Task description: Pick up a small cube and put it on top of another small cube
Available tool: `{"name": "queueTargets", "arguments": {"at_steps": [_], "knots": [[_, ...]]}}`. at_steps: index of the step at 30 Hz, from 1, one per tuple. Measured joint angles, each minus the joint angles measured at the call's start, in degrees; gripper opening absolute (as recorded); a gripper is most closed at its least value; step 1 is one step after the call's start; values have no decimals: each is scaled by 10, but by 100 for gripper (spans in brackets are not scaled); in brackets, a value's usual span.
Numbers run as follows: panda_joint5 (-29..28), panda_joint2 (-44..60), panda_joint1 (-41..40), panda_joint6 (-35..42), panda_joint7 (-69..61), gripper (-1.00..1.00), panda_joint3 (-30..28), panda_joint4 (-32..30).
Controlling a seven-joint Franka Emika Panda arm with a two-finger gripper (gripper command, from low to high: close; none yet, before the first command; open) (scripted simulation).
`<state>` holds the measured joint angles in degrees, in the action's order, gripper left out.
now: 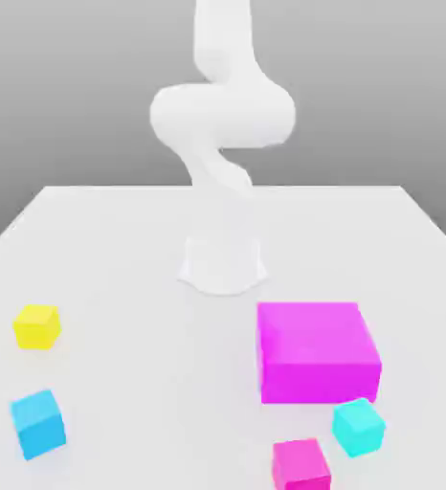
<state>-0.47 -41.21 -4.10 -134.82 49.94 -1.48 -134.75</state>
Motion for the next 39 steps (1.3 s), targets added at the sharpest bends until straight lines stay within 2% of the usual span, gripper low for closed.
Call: {"name": "queueTargets", "arguments": {"at_steps": [13,19,22,26,27,34,39], "knots": [[-16,278,-228,-178,233,0,-111,-167],[12,404,-315,-258,313,0,-176,-243],[72,469,-342,-304,287,0,-158,-248],[152,552,-404,-369,230,0,-77,-233],[162,568,-420,-382,221,-100,-59,-230],[161,570,-424,-384,222,-100,-55,-230],[64,480,-393,-314,294,-100,-109,-248]]}}
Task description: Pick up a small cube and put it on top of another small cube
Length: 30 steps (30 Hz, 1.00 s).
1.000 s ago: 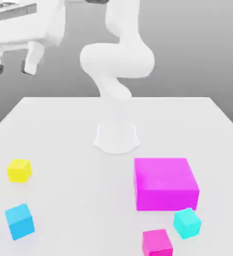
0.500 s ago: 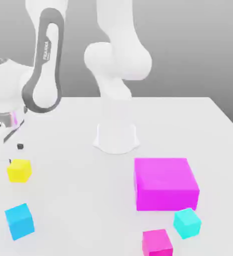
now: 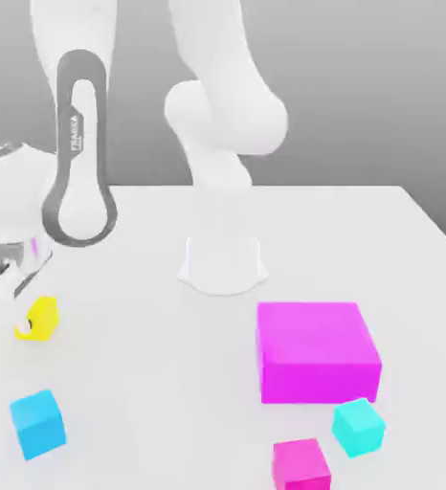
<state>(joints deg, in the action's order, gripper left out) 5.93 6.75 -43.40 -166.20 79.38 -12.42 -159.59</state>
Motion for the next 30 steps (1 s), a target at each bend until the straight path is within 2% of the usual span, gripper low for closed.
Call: {"name": "queueTargets", "arguments": {"at_steps": [2,4,22,28,29,30], "knots": [[-34,-35,10,30,27,-100,-3,-5],[-46,-45,59,47,47,-100,19,4],[-73,-35,517,159,196,-100,249,125],[-125,59,543,80,243,-100,235,138],[-130,69,546,70,247,100,231,139],[-130,69,546,70,247,100,231,139]]}}
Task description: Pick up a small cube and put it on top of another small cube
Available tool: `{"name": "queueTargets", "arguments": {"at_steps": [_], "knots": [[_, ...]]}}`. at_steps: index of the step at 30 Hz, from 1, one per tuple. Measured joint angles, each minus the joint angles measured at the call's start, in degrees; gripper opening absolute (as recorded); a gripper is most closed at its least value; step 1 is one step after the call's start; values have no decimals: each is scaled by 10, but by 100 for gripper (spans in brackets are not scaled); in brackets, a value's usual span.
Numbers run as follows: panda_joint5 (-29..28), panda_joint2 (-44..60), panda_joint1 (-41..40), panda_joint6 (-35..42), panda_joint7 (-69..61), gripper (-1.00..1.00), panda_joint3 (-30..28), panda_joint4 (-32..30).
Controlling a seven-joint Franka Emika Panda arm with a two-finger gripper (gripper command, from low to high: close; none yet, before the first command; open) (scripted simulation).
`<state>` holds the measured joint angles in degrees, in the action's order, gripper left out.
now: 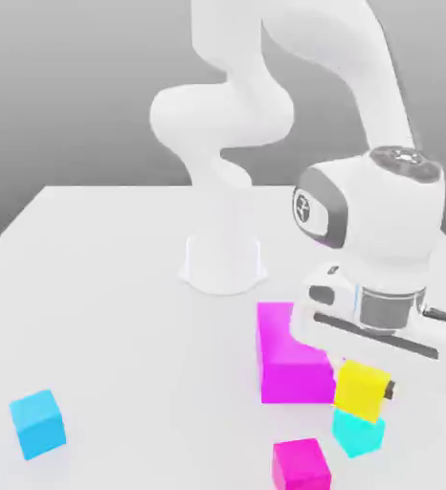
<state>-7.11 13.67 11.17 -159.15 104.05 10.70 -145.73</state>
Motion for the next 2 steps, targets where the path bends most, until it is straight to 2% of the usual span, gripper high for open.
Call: {"name": "queueTargets", "arguments": {"at_steps": [2], "knots": [[0,0,0,0,0,100,0,0]]}}
